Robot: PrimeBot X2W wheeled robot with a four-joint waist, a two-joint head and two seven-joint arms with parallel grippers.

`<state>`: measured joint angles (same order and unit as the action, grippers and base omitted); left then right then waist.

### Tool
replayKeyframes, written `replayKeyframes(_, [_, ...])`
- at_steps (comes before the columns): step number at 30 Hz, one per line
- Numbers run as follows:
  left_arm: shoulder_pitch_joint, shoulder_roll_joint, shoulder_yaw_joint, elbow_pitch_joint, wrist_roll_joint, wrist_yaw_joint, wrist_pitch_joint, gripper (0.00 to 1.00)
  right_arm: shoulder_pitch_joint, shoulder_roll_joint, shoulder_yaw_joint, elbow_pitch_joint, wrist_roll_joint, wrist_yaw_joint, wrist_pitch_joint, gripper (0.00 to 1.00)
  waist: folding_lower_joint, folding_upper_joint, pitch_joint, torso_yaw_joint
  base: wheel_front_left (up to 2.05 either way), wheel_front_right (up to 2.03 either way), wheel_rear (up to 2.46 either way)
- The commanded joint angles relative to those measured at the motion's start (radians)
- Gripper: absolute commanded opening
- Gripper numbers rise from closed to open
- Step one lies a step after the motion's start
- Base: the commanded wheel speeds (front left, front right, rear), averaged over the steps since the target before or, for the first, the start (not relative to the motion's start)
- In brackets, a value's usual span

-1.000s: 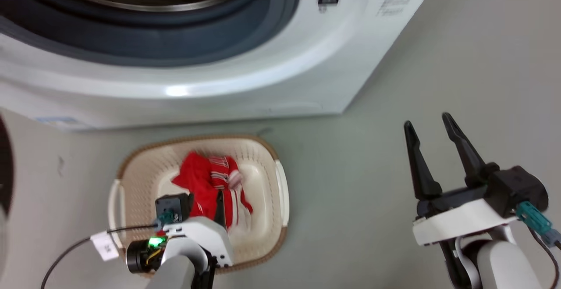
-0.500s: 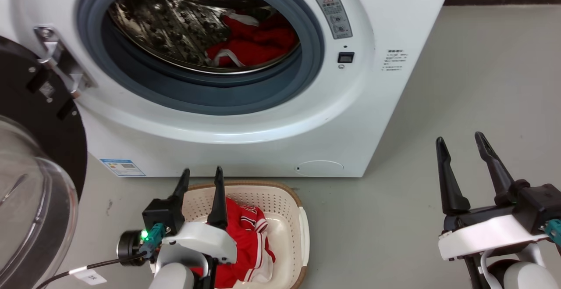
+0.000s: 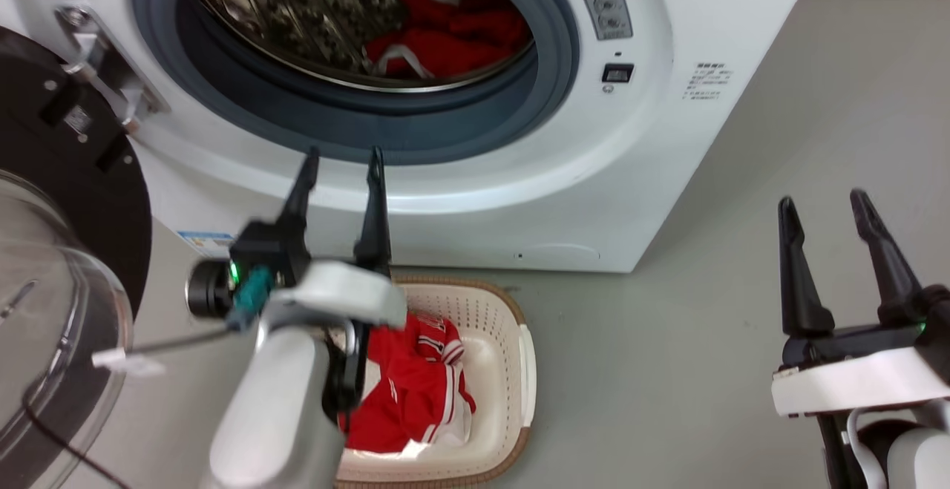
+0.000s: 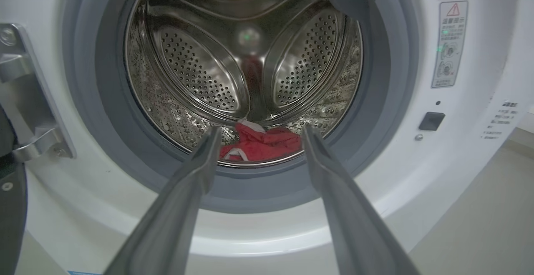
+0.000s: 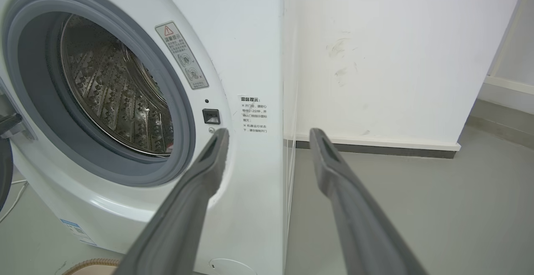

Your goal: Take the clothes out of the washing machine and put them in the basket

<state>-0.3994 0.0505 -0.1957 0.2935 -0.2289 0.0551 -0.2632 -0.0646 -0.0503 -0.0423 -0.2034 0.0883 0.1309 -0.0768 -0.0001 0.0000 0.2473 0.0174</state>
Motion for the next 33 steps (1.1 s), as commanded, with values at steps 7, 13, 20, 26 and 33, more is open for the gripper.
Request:
replayKeyframes(7, [-0.234, 0.002, 0.039, 0.160, 0.018, -0.036, -0.002, 1.00, -0.068, 0.000, 0.023, -0.046, -0.012, 0.000, -0.012, 1.00, 0.0001, 0.0000, 0.130, -0.044, 0.00, 0.00, 0.00])
replayKeyframes(13, [-0.455, 0.031, 0.062, 0.360, 0.028, -0.059, -0.002, 1.00, -0.112, 0.001, 0.045, -0.084, 0.004, 0.000, -0.034, 1.00, 0.0001, 0.0000, 0.248, -0.100, 0.00, 0.00, 0.00])
replayKeyframes(20, [-0.739, 0.100, 0.076, 0.582, 0.029, -0.073, 0.057, 1.00, -0.151, 0.001, 0.110, -0.103, 0.053, 0.000, -0.071, 1.00, 0.0001, 0.0000, 0.369, -0.186, 0.00, 0.00, 0.00])
replayKeyframes(26, [-0.960, 0.184, 0.048, 0.713, 0.066, -0.074, 0.184, 1.00, -0.181, 0.001, 0.177, -0.074, 0.105, 0.000, -0.116, 1.00, 0.0001, 0.0000, 0.472, -0.277, 0.00, 0.00, 0.00])
replayKeyframes(33, [-1.162, 0.287, -0.005, 0.821, 0.128, -0.067, 0.403, 1.00, -0.194, 0.001, 0.259, -0.023, 0.174, 0.000, -0.165, 1.00, 0.0001, 0.0000, 0.568, -0.388, 0.00, 0.00, 0.00])
